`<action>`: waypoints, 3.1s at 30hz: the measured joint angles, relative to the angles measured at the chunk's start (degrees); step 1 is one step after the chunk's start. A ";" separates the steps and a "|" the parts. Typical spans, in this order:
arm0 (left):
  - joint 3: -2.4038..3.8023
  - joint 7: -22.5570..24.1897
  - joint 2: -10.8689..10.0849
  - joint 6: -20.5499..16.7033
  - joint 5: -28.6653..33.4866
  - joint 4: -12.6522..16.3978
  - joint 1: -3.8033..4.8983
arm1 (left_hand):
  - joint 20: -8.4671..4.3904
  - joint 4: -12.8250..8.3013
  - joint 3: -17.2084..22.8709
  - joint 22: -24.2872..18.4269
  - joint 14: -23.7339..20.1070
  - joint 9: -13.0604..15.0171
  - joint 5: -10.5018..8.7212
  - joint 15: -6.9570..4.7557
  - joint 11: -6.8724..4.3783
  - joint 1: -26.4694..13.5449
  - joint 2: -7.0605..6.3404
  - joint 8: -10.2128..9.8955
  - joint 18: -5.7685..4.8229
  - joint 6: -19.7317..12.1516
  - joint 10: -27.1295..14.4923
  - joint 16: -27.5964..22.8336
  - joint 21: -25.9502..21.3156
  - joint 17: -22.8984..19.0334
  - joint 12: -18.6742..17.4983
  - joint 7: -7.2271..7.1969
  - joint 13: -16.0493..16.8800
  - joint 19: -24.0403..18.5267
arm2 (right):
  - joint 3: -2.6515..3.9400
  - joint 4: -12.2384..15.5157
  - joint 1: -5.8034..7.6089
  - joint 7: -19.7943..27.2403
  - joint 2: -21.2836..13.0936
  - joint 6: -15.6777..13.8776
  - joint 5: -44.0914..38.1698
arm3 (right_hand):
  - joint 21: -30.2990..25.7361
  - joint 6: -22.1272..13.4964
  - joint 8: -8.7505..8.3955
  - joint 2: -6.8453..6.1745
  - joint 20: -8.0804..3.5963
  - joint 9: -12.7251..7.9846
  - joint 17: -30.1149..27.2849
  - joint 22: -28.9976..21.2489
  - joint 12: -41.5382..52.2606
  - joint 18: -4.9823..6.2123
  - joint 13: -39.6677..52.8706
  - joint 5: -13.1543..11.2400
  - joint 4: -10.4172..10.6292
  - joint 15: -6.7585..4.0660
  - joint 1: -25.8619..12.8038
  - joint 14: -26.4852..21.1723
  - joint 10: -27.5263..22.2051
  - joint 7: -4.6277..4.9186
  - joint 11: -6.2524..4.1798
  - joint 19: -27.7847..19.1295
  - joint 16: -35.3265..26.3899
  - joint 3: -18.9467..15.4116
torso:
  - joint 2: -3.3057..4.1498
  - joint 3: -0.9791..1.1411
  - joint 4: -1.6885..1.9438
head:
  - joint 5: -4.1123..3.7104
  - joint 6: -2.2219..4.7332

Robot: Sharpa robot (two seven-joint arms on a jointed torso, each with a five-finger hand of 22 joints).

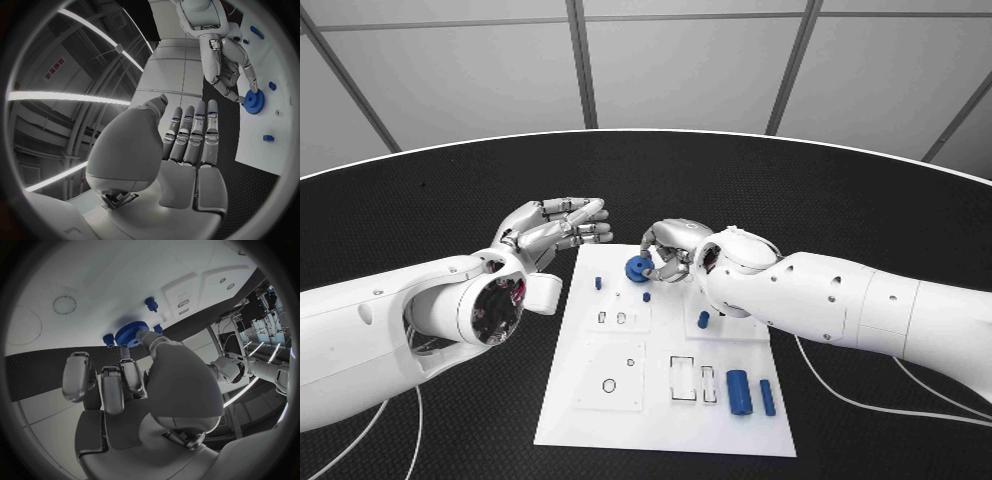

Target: Assemble the parts on the task board

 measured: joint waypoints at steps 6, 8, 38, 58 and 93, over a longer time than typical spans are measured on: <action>0.00 -0.03 0.01 0.01 0.00 -0.01 0.00 | 0.00 0.00 0.00 -0.07 0.00 -0.07 0.00 0.00 0.00 0.00 0.00 0.00 0.00 0.00 0.00 0.00 0.00 0.00 0.00 0.00 0.00 0.00 | 0.00 -0.03 -0.04 -0.19 0.08 -0.06 0.00 | 0.00 0.00 0.00 -0.01 0.00 -0.04 0.00 0.05 0.00 0.01 0.05 -0.20 0.00 0.00 0.01 0.00 0.00 0.00 0.00 0.00 0.00 0.00 | -0.01 -0.01 -0.02 | 0.05 -0.04; 0.00 -0.06 0.00 0.05 0.00 -0.01 0.00 | 0.00 0.00 0.00 -0.07 0.00 -0.07 0.00 0.00 0.00 0.00 0.00 0.00 0.00 0.00 0.00 0.00 0.00 0.03 0.00 0.00 0.00 0.00 | 0.00 -0.03 -0.05 -0.34 0.05 -0.20 0.00 | 0.26 0.01 -0.32 -0.17 0.00 -0.09 -0.01 0.17 0.00 0.00 0.04 -0.46 -0.14 0.00 -0.15 0.00 0.00 -0.01 0.00 0.00 0.00 0.14 | -0.01 -0.02 -0.02 | 0.05 -0.04; 0.00 -0.34 0.16 0.25 0.00 -0.30 0.00 | 0.00 0.00 0.00 -0.06 0.00 -0.06 0.00 0.00 0.00 0.00 0.00 -0.20 0.00 0.00 0.00 0.00 0.00 0.03 0.00 0.00 0.00 0.00 | 0.00 0.45 -0.06 -0.46 -0.52 -2.21 0.00 | 0.27 -0.70 -1.85 -0.73 0.00 -0.64 -0.02 0.19 0.00 0.03 0.02 -1.28 0.01 0.00 -2.21 0.00 -0.25 0.65 0.25 0.00 0.24 0.31 | -0.03 0.03 -0.06 | -0.35 -0.23; -0.02 -0.54 0.94 1.42 0.00 -2.76 -0.05 | 0.00 0.00 0.00 -0.11 0.00 -0.10 0.00 0.00 0.00 0.00 0.00 -0.20 0.00 0.00 0.00 0.00 0.00 0.09 -0.32 0.00 0.00 0.00 | -0.15 12.70 -0.04 11.90 -18.75 -7.81 16.92 | -6.01 -3.60 -5.24 -1.30 0.21 -1.51 -0.03 -5.86 -7.54 0.09 -5.59 -4.96 -1.90 0.00 -2.78 0.00 -6.46 0.49 0.31 -3.49 -1.56 1.40 | -1.71 0.52 -1.53 | -0.76 0.57; -0.04 -0.56 1.86 2.29 0.00 -3.75 -0.12 | 0.00 0.00 0.00 -0.10 0.00 -0.09 0.00 0.00 0.00 0.00 0.00 -0.19 0.00 0.00 0.00 0.00 0.00 0.15 -0.32 0.00 0.00 0.00 | -1.37 4.36 -3.13 16.14 -25.15 -4.79 20.69 | -6.32 -5.13 -6.85 -2.22 0.20 -1.72 0.00 -5.16 -7.58 0.21 -5.56 -4.75 -2.75 0.00 -2.60 0.00 -6.51 0.19 0.19 -3.48 -1.77 0.20 | -2.57 1.04 -2.03 | -2.58 0.05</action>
